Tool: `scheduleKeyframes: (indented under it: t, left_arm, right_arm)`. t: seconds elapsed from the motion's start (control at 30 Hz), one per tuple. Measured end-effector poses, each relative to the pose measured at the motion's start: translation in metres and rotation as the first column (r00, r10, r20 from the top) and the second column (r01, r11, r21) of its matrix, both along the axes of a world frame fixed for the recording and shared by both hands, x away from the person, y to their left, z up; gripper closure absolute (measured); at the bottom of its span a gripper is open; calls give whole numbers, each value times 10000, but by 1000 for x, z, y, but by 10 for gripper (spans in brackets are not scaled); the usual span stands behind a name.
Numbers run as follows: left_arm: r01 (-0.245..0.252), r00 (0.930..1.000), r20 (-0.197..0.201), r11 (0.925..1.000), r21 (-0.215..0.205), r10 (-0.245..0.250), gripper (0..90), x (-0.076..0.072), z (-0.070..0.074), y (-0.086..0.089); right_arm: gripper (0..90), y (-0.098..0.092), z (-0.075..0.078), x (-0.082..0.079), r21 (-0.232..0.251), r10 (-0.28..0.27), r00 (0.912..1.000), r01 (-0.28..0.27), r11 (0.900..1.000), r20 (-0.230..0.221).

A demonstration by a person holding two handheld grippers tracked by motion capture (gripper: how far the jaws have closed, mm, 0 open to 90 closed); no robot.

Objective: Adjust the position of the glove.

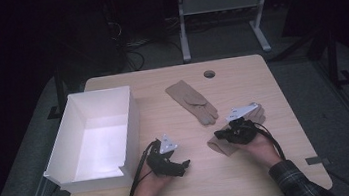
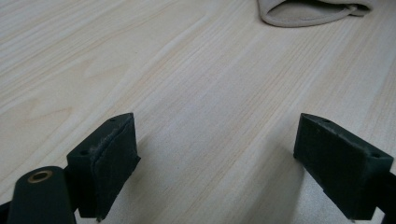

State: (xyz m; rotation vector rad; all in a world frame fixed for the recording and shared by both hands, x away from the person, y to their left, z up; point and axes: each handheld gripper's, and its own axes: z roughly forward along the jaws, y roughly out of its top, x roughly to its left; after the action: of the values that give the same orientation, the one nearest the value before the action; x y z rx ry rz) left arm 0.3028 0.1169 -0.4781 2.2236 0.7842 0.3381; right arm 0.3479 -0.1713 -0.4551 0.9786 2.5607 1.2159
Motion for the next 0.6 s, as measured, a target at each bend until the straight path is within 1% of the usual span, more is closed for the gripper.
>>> scheduleKeyframes:
  t: [0.03, 0.07, 0.13, 0.17, 0.23, 0.3, 0.33, 0.4, 0.53, 0.6]
  left_arm:
    - [0, 10000, 0, 10000, 0, 0, 127, 0, 0, 0]
    - [3, 10000, -23, 10000, 28, -3, 127, 0, 0, 0]
    - [4, 10000, -18, 10000, 19, -4, 127, 0, 0, 0]
    - [2, 10000, -18, 10000, 20, -2, 127, 0, 0, 0]
    - [7, 10000, -17, 10000, 25, -7, 127, 0, 0, 0]
    - [-1, 10000, 3, 10000, -5, 1, 127, 0, 0, 0]
    - [0, 10000, 1, 10000, -2, 0, 127, 0, 0, 0]
    - [-1, 10000, 3, 10000, -2, 1, 127, 0, 0, 0]
    - [-3, 10000, 3, 10000, -8, 3, 127, 0, 0, 0]
    - [-2, 10000, 3, 10000, -8, 2, 127, 0, 0, 0]
  right_arm:
    - [900, 0, 0, 0, 0, 0, 10000, 0, 10000, 0]
    - [900, 2, 0, 0, -12, -59, 9999, 59, 10000, -95]
    - [900, 6, -1, 3, -13, 43, 10000, -43, 10000, -1]
    - [900, 10, -3, 4, -31, 18, 9999, -18, 10000, -128]
    - [900, 10, -4, 5, -50, 38, 9999, -39, 10000, -138]
    - [900, 13, -8, 7, -155, 87, 9997, -91, 9998, -237]
    - [900, 16, -12, 8, -258, 129, 9995, -136, 9996, -287]
    - [900, 17, -16, 9, -442, 240, 9995, -249, 9987, -213]
    - [900, 16, -15, 8, -438, 286, 9992, -297, 9986, -266]
    - [900, 16, -15, 6, -418, 259, 9989, -275, 9987, -390]
